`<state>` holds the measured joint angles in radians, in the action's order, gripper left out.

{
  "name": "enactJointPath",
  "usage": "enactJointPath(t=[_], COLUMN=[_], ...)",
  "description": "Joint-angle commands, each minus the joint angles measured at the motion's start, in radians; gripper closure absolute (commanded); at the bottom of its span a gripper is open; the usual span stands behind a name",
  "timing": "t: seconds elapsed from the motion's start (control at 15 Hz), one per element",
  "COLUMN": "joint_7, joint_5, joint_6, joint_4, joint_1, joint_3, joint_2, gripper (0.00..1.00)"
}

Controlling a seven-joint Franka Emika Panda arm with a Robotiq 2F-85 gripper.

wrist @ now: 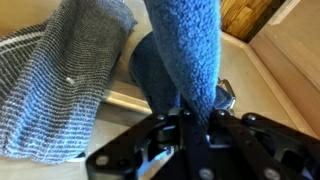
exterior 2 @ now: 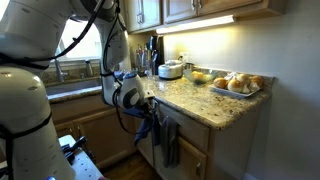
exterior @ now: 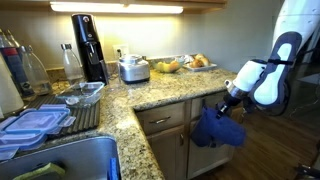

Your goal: Pick the towels on the counter and hang them on the drawer

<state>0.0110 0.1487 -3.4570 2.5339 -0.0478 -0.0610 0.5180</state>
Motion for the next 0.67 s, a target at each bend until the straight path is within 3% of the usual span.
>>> enactJointPath(t=[0.0, 0.6], joint_7=[-0.016, -0.001], joint_5=[-0.016, -0.001], joint_6=[0.003, 0.003], joint_4=[-0.001, -0.047], joint_1=[0.025, 0.088], joint_3=[-0.016, -0.062], joint_2=[0.008, 0.038], gripper=[0.93, 0.93])
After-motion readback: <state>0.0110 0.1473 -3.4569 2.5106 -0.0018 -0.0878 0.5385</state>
